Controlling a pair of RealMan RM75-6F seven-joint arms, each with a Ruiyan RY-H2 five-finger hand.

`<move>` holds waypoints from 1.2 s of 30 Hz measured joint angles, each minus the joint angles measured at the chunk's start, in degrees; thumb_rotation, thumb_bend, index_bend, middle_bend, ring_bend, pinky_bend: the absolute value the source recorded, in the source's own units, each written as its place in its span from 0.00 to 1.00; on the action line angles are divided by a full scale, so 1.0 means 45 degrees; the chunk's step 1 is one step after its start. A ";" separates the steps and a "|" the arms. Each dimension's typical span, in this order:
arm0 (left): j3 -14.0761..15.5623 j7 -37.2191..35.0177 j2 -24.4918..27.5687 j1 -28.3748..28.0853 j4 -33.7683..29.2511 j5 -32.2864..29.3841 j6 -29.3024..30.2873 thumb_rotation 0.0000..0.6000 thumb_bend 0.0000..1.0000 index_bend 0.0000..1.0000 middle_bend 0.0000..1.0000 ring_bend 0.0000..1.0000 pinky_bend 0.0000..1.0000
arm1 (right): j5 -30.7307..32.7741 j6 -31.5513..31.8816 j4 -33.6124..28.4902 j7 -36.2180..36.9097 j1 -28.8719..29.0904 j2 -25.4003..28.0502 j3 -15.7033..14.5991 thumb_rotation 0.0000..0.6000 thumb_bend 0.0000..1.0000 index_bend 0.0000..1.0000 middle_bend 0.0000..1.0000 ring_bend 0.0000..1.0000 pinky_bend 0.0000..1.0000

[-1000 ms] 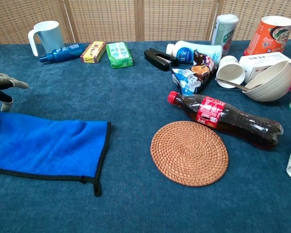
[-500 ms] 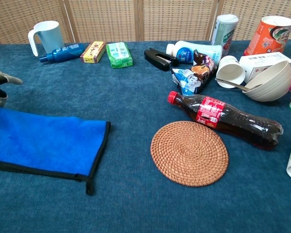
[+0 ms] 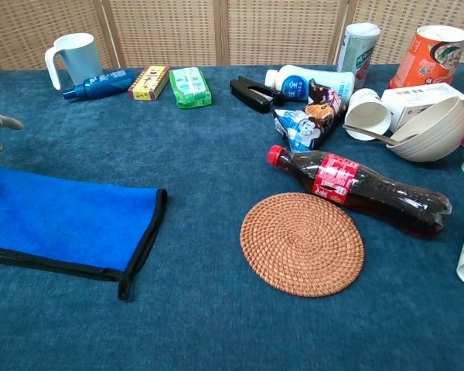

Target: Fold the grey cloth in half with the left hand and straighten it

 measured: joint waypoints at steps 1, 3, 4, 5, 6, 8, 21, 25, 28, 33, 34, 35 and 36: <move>-0.0002 -0.0010 0.0007 0.0004 -0.0013 -0.0004 0.0002 1.00 0.56 0.32 0.00 0.00 0.05 | 0.0002 0.0001 -0.0002 0.0004 -0.0001 0.0002 0.0000 1.00 0.13 0.00 0.00 0.00 0.12; -0.0011 -0.0072 0.0032 0.0016 -0.0052 -0.0003 0.0032 1.00 0.56 0.21 0.00 0.00 0.05 | 0.0010 0.0007 -0.0004 0.0011 -0.0004 0.0007 0.0003 1.00 0.13 0.00 0.00 0.00 0.12; -0.0015 -0.0089 0.0045 0.0022 -0.0063 0.0003 0.0057 1.00 0.56 0.18 0.00 0.00 0.05 | 0.0014 0.0011 -0.0005 0.0017 -0.0005 0.0010 0.0006 1.00 0.13 0.00 0.00 0.00 0.12; -0.0019 -0.0108 0.0060 0.0030 -0.0073 0.0013 0.0091 1.00 0.55 0.14 0.00 0.00 0.05 | 0.0014 0.0017 -0.0004 0.0030 -0.0007 0.0014 0.0006 1.00 0.13 0.00 0.00 0.00 0.12; -0.0027 -0.0158 0.0088 0.0044 -0.0100 0.0027 0.0144 1.00 0.55 0.11 0.00 0.00 0.05 | 0.0006 0.0021 -0.0003 0.0036 -0.0008 0.0017 0.0004 1.00 0.13 0.00 0.00 0.00 0.12; -0.0051 -0.0293 0.0163 0.0068 -0.0188 0.0055 0.0258 1.00 0.54 0.05 0.00 0.00 0.05 | -0.0008 0.0018 -0.0003 0.0024 -0.0007 0.0015 -0.0004 1.00 0.13 0.00 0.00 0.00 0.12; -0.0406 -0.1073 0.0664 0.0595 -0.0636 0.0186 0.1872 1.00 0.21 0.00 0.00 0.00 0.05 | 0.0020 0.0054 0.0007 0.0035 -0.0022 0.0019 0.0013 1.00 0.13 0.00 0.00 0.00 0.12; -0.0562 -0.1316 0.0907 0.0925 -0.0961 0.0130 0.2581 1.00 0.20 0.00 0.00 0.00 0.04 | 0.0122 0.0093 0.0082 -0.0126 -0.0032 -0.0022 0.0083 1.00 0.13 0.00 0.00 0.00 0.12; -0.0672 -0.1558 0.1143 0.1288 -0.1292 0.0089 0.3282 1.00 0.20 0.00 0.00 0.00 0.04 | 0.0265 0.0202 0.0201 -0.0552 -0.0058 -0.0153 0.0209 1.00 0.13 0.01 0.00 0.00 0.10; -0.0755 -0.2191 0.1536 0.2120 -0.1843 0.0065 0.4508 1.00 0.20 0.00 0.00 0.00 0.01 | 0.0663 0.0402 0.0514 -0.1317 -0.0097 -0.0546 0.0520 1.00 0.13 0.01 0.00 0.00 0.09; -0.0759 -0.2276 0.1594 0.2266 -0.1928 0.0064 0.4684 1.00 0.20 0.00 0.00 0.00 0.01 | 0.0721 0.0423 0.0558 -0.1402 -0.0100 -0.0598 0.0560 1.00 0.13 0.01 0.00 0.00 0.09; -0.0757 -0.2339 0.1648 0.2407 -0.2004 0.0063 0.4850 1.00 0.20 0.00 0.00 0.00 0.01 | 0.0779 0.0446 0.0608 -0.1501 -0.0103 -0.0655 0.0607 1.00 0.13 0.01 0.00 0.00 0.09; -0.0753 -0.2421 0.1709 0.2587 -0.2112 0.0048 0.5078 1.00 0.20 0.00 0.00 0.00 0.00 | 0.0810 0.0461 0.0641 -0.1570 -0.0103 -0.0693 0.0640 1.00 0.13 0.01 0.00 0.00 0.08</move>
